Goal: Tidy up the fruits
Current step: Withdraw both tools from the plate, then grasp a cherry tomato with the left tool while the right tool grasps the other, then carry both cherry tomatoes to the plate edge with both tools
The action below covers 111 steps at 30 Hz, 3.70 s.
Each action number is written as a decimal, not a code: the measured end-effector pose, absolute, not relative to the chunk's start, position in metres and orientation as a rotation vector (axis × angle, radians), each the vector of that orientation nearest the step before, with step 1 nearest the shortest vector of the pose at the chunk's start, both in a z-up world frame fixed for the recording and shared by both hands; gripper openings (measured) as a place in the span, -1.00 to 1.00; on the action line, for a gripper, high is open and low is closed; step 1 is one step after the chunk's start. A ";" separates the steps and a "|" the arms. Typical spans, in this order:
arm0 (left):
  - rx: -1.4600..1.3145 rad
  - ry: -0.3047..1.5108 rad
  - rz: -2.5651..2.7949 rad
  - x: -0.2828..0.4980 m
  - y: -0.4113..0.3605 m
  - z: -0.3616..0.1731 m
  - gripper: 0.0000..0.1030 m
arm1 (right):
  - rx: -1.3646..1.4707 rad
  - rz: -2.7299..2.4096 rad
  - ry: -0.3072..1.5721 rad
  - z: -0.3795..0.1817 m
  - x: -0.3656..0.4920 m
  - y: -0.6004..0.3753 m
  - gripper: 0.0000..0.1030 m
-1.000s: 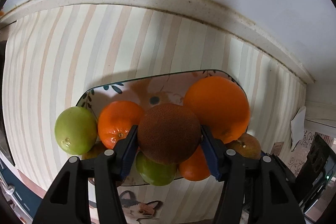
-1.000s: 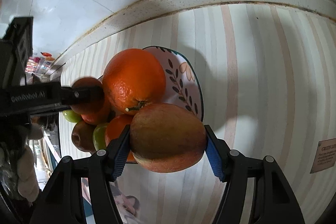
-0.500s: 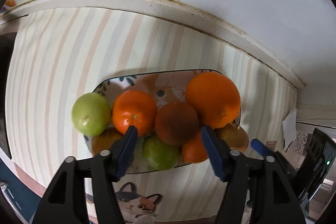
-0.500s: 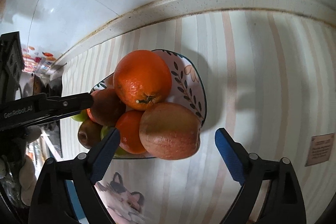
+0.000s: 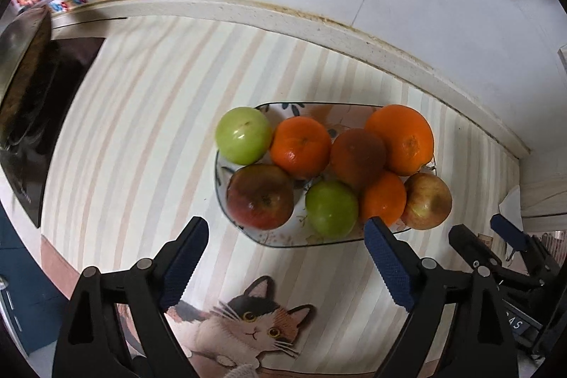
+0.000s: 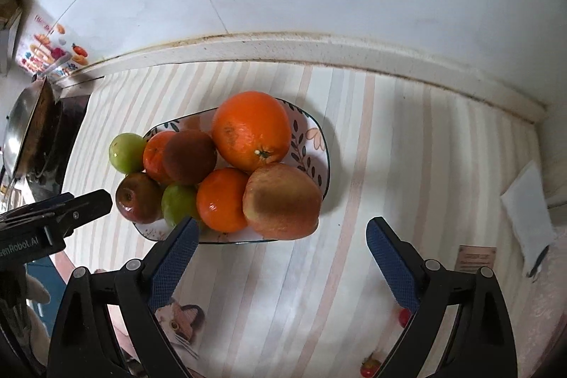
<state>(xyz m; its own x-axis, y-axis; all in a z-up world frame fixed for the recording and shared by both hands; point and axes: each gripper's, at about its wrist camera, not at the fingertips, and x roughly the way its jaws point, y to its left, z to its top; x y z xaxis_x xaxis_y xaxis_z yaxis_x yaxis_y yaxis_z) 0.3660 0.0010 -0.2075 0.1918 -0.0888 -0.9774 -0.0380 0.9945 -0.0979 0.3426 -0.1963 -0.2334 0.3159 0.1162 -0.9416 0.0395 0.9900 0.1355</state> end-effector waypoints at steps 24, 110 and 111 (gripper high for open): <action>-0.081 1.100 0.003 0.254 0.012 -0.105 0.74 | 0.059 0.115 1.011 -0.109 0.247 -0.172 0.89; -0.006 1.589 -0.151 0.287 -0.127 -0.312 -0.54 | 0.544 -0.054 1.309 -0.319 0.210 -0.364 -0.37; -0.018 1.589 -0.143 0.289 -0.124 -0.311 -0.54 | 0.539 -0.048 1.316 -0.322 0.213 -0.360 -0.37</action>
